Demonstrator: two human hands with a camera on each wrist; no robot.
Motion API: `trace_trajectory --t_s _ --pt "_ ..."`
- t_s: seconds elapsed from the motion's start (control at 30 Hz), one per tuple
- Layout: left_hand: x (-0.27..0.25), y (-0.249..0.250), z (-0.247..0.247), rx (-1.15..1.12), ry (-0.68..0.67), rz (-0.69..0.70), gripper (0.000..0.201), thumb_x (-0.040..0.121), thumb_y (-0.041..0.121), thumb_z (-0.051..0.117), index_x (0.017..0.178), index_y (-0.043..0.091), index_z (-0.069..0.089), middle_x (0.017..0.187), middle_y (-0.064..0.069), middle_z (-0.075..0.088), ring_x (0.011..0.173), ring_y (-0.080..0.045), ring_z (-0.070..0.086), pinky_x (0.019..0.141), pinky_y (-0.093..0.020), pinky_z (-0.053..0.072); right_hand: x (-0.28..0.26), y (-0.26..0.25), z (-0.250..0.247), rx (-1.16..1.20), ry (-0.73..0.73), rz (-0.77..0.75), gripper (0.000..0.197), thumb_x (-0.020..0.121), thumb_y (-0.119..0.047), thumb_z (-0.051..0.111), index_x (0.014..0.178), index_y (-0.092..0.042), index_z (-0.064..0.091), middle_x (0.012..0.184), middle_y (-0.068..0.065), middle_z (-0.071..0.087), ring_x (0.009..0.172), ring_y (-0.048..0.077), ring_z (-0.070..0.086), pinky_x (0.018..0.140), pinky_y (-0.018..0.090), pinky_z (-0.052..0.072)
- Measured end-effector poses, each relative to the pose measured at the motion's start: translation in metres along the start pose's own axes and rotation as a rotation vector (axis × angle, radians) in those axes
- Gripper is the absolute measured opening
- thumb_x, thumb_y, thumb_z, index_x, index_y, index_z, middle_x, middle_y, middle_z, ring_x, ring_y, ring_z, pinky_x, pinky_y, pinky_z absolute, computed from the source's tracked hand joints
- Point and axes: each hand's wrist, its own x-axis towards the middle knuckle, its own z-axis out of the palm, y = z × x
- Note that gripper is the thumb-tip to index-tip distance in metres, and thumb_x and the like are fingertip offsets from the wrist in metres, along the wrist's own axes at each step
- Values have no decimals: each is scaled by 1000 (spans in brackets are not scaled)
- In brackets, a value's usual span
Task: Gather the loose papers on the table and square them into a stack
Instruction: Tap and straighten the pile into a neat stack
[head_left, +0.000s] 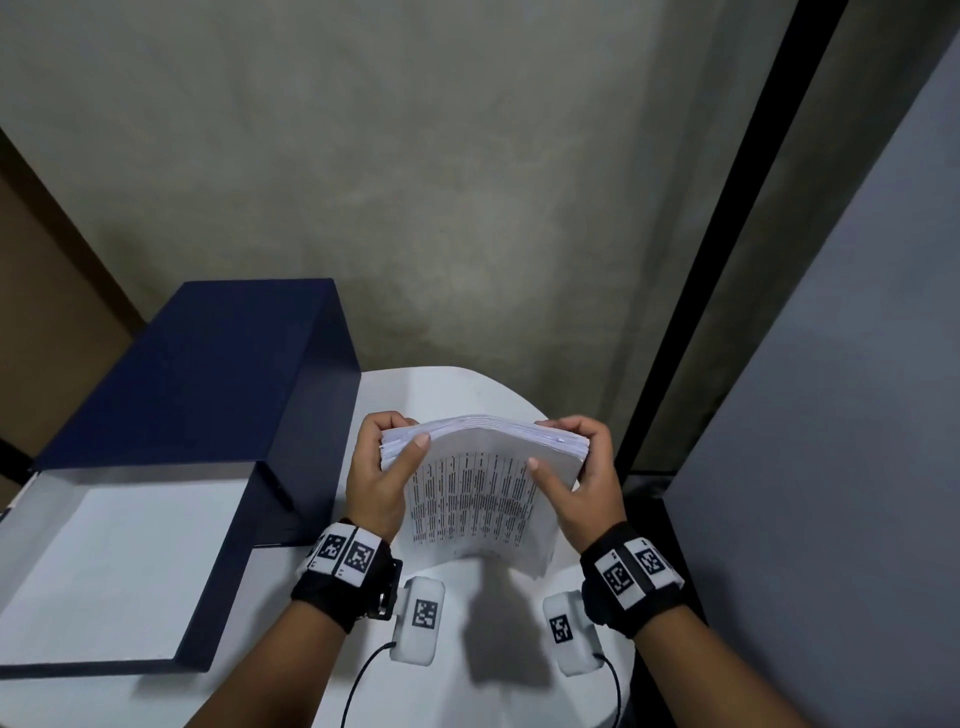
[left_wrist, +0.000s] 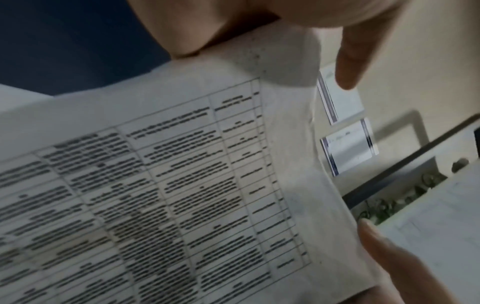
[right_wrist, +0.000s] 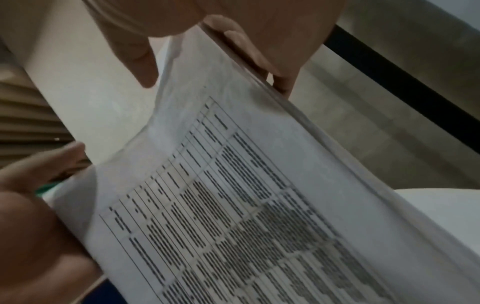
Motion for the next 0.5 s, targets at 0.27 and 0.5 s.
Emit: trace_trajectory --t_s 0.27,0.5 --pt "12 -10 -2 80 120 -57 8 82 23 56 75 25 58 87 0 62 85 -19 57 83 -40 42 11 -3 10 -39 118 48 15 87 -31 55 85 -17 58 81 -17 61 75 -1 55 70 15 42" --pt "0 -16 -14 -29 -36 -84 42 73 27 70 109 19 48 97 6 61 88 -16 61 77 -31 53 1 7 -3 11 -51 56 48 75 -25 66 116 -14 43 109 -2 56 97 4 59 83 16 48"
